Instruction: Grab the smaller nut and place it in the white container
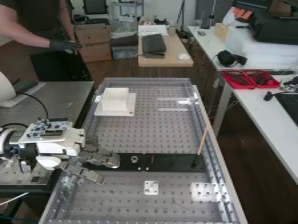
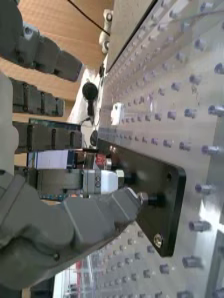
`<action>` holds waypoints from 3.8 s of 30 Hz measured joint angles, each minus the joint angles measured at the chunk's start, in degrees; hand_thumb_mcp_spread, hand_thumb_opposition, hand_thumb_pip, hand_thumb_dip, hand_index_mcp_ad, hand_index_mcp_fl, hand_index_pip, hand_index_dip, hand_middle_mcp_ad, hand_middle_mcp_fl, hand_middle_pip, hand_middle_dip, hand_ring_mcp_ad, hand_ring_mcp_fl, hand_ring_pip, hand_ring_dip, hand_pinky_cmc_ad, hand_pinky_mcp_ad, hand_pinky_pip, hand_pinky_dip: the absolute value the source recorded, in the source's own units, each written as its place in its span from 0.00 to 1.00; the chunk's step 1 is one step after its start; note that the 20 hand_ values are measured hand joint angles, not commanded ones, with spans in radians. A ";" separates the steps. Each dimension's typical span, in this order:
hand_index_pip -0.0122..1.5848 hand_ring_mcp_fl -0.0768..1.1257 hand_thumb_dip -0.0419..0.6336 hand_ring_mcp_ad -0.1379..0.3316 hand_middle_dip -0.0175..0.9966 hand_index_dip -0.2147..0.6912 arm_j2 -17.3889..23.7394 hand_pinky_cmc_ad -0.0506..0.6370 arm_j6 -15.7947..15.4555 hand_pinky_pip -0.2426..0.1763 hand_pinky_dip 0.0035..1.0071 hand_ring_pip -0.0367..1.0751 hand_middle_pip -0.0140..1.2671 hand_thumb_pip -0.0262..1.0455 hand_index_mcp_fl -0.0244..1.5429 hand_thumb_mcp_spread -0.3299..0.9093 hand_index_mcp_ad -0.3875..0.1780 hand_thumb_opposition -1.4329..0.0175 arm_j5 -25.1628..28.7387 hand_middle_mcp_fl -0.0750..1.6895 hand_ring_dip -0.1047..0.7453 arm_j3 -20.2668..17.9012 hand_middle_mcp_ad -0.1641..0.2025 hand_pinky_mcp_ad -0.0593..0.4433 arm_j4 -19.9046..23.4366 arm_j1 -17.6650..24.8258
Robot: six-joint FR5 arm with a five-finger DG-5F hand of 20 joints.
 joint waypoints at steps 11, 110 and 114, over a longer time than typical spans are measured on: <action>0.98 0.07 0.36 0.53 0.24 0.30 -0.71 0.59 -0.29 0.59 0.27 0.12 0.11 0.68 0.04 0.61 0.36 0.42 -0.27 0.17 0.22 0.18 0.60 0.70 -0.54 0.13; 0.97 0.09 0.36 0.50 0.25 0.24 -2.70 0.59 -1.61 0.67 0.26 0.12 0.11 0.61 0.27 0.60 0.39 0.41 -0.21 0.21 0.23 1.88 0.61 0.70 -0.57 1.09; 0.97 0.09 0.36 0.49 0.25 0.24 -1.82 0.58 -1.57 0.67 0.26 0.13 0.11 0.60 0.28 0.60 0.39 0.40 -0.63 0.22 0.23 2.24 0.61 0.70 -1.02 1.05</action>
